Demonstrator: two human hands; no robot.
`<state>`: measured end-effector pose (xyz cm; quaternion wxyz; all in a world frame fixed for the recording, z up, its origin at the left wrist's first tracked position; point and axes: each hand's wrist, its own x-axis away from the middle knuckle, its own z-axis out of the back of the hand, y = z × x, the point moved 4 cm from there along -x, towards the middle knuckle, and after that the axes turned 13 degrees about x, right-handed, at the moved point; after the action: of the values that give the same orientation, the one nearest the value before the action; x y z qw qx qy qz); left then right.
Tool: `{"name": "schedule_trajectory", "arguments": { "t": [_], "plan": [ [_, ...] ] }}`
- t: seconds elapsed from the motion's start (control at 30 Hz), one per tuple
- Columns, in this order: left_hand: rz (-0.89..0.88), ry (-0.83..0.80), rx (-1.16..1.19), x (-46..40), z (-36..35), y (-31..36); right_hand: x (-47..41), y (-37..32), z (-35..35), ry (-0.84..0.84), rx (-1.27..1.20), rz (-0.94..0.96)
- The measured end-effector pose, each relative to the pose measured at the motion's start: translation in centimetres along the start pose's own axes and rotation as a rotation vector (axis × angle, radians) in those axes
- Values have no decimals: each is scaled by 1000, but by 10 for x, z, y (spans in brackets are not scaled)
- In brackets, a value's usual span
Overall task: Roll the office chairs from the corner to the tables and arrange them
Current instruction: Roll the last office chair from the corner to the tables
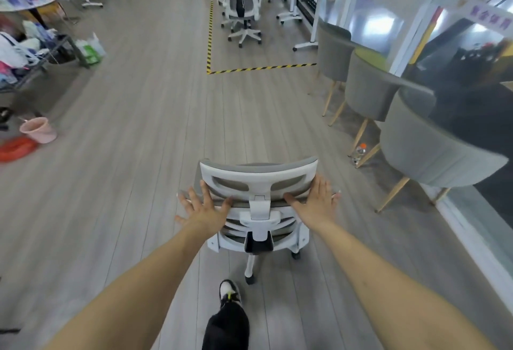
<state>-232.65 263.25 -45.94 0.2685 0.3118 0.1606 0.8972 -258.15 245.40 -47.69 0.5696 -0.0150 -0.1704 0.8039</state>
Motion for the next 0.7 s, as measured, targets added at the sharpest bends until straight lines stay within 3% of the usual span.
{"name": "schedule_trajectory", "arguments": {
  "t": [0.5, 0.7],
  "plan": [
    [49, -80, -26, -305, 107, 165, -370, -112, 39, -55, 74, 15],
    [57, -51, -74, -437, 146, 233, -519, -152, 58, -175, 83, 22]
  ]
}}
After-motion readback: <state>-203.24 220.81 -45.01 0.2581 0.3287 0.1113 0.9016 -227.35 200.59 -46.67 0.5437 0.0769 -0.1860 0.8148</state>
